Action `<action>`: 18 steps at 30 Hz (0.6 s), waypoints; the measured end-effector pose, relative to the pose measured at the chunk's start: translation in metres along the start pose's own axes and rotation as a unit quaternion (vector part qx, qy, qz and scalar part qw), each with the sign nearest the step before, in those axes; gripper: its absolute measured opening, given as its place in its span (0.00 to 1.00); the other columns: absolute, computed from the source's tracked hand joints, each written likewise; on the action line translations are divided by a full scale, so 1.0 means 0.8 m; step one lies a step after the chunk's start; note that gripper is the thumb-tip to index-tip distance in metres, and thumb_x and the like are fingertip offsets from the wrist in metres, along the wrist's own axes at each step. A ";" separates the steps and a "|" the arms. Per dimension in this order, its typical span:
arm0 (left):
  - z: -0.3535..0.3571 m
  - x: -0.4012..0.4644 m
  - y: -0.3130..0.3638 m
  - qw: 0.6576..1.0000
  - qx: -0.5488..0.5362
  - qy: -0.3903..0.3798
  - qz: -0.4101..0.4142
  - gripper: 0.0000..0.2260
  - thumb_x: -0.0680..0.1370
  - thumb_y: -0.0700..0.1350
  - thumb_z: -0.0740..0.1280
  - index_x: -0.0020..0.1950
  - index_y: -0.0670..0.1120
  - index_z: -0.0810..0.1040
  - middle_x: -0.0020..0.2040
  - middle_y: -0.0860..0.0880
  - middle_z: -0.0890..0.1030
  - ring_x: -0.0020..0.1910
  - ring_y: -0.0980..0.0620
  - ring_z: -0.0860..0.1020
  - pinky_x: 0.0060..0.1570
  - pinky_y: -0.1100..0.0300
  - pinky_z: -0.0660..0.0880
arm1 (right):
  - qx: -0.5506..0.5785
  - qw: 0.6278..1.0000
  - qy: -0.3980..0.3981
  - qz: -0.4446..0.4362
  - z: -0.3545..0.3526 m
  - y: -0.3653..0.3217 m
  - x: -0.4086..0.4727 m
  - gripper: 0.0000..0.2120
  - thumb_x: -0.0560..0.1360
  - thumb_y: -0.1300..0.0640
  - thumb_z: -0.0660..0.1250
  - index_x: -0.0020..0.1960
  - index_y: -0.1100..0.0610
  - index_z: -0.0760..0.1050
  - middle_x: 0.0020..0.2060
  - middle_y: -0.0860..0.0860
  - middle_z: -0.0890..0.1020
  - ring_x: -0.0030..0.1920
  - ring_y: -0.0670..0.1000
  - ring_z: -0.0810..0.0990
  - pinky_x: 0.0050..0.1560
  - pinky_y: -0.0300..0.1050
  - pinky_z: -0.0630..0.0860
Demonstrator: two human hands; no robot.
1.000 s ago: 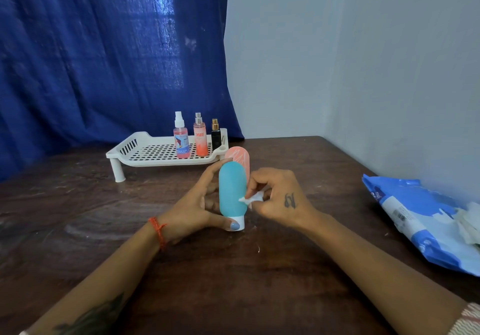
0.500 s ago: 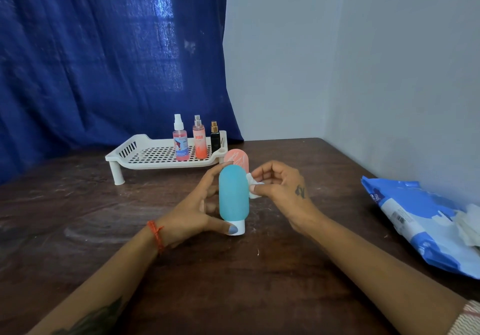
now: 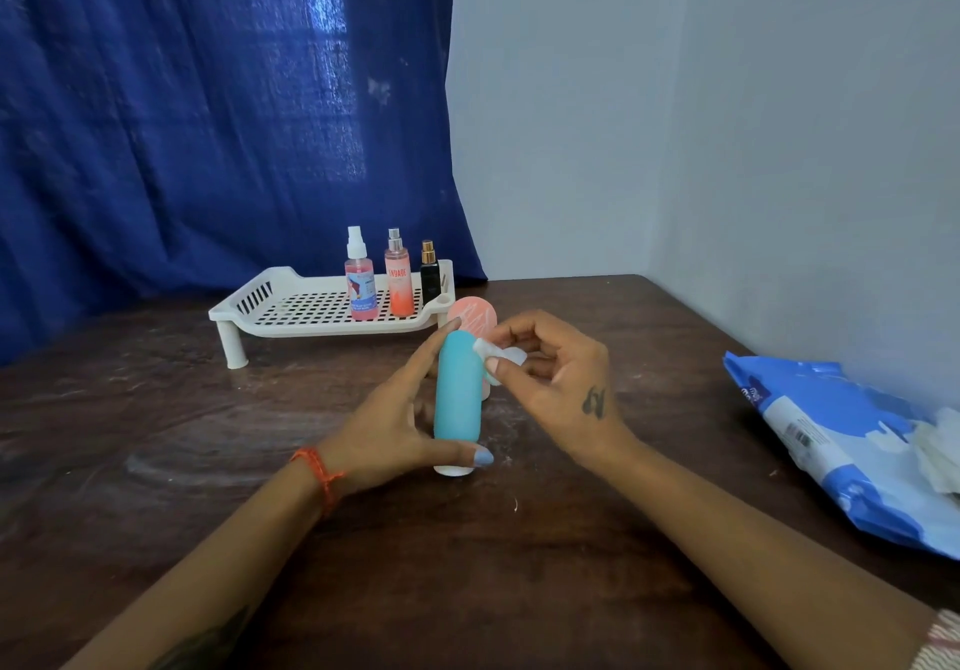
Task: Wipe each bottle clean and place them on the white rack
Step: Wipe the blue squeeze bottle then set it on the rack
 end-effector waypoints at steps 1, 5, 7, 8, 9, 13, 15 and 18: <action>0.001 -0.001 0.002 1.000 0.004 0.001 0.003 0.52 0.61 0.48 0.81 0.73 0.66 0.51 0.68 0.56 0.68 0.57 0.57 0.78 0.54 0.55 0.79 | -0.017 0.999 0.010 -0.031 -0.001 -0.007 0.000 0.07 0.71 0.58 0.70 0.49 0.55 0.79 0.45 0.44 0.80 0.47 0.44 0.80 0.45 0.35 0.79; 0.004 -0.002 0.006 1.000 -0.010 -0.009 0.006 0.48 0.61 0.43 0.80 0.68 0.69 0.55 0.67 0.52 0.69 0.56 0.53 0.79 0.49 0.58 0.79 | -0.061 0.993 0.031 -0.094 -0.005 -0.018 -0.001 0.08 0.73 0.58 0.67 0.50 0.57 0.81 0.46 0.48 0.81 0.49 0.43 0.78 0.45 0.32 0.77; 0.006 -0.002 0.005 0.999 -0.024 -0.023 0.000 0.47 0.59 0.44 0.82 0.65 0.73 0.57 0.68 0.52 0.67 0.57 0.51 0.79 0.47 0.58 0.79 | -0.069 0.993 0.036 -0.091 -0.005 -0.016 0.001 0.08 0.72 0.60 0.68 0.51 0.57 0.81 0.46 0.50 0.82 0.48 0.43 0.78 0.45 0.31 0.77; 0.008 -0.003 0.005 0.999 -0.031 -0.029 -0.004 0.46 0.59 0.43 0.81 0.64 0.73 0.58 0.69 0.53 0.66 0.58 0.52 0.78 0.47 0.58 0.79 | -0.069 0.993 0.036 -0.085 -0.005 -0.014 0.001 0.09 0.72 0.61 0.68 0.51 0.57 0.82 0.46 0.49 0.82 0.48 0.43 0.78 0.45 0.32 0.77; 0.009 -0.003 0.005 0.999 -0.039 -0.036 -0.006 0.45 0.60 0.41 0.80 0.63 0.73 0.59 0.69 0.53 0.66 0.59 0.53 0.77 0.47 0.58 0.79 | -0.067 0.994 0.033 -0.076 -0.004 -0.011 0.002 0.09 0.72 0.60 0.68 0.51 0.57 0.82 0.46 0.49 0.82 0.47 0.43 0.79 0.44 0.32 0.77; 0.015 -0.004 0.007 0.996 -0.062 -0.069 -0.011 0.45 0.63 0.36 0.78 0.67 0.66 0.59 0.70 0.54 0.67 0.65 0.56 0.73 0.56 0.55 0.77 | -0.055 0.997 0.012 -0.044 0.001 -0.003 0.003 0.09 0.71 0.59 0.69 0.51 0.57 0.82 0.45 0.51 0.84 0.45 0.43 0.79 0.43 0.33 0.77; 0.015 -0.004 0.007 0.994 -0.076 -0.075 -0.013 0.44 0.63 0.36 0.77 0.69 0.63 0.60 0.69 0.56 0.69 0.65 0.59 0.72 0.61 0.57 0.74 | -0.047 0.999 0.000 -0.024 0.003 0.003 0.003 0.09 0.71 0.61 0.71 0.51 0.57 0.82 0.45 0.51 0.84 0.44 0.43 0.79 0.43 0.32 0.77; 0.014 -0.003 0.004 0.992 -0.089 -0.082 -0.019 0.43 0.62 0.38 0.77 0.70 0.60 0.61 0.68 0.58 0.71 0.66 0.61 0.71 0.63 0.61 0.71 | -0.056 0.998 0.013 -0.001 0.001 0.010 0.003 0.10 0.72 0.61 0.71 0.54 0.58 0.81 0.47 0.51 0.83 0.45 0.43 0.80 0.43 0.35 0.79</action>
Point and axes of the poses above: each hand's wrist, its own x-axis towards the middle knuckle, its own z-axis out of the palm, y = z × x, the point moved 9 cm from there along x, towards the middle knuckle
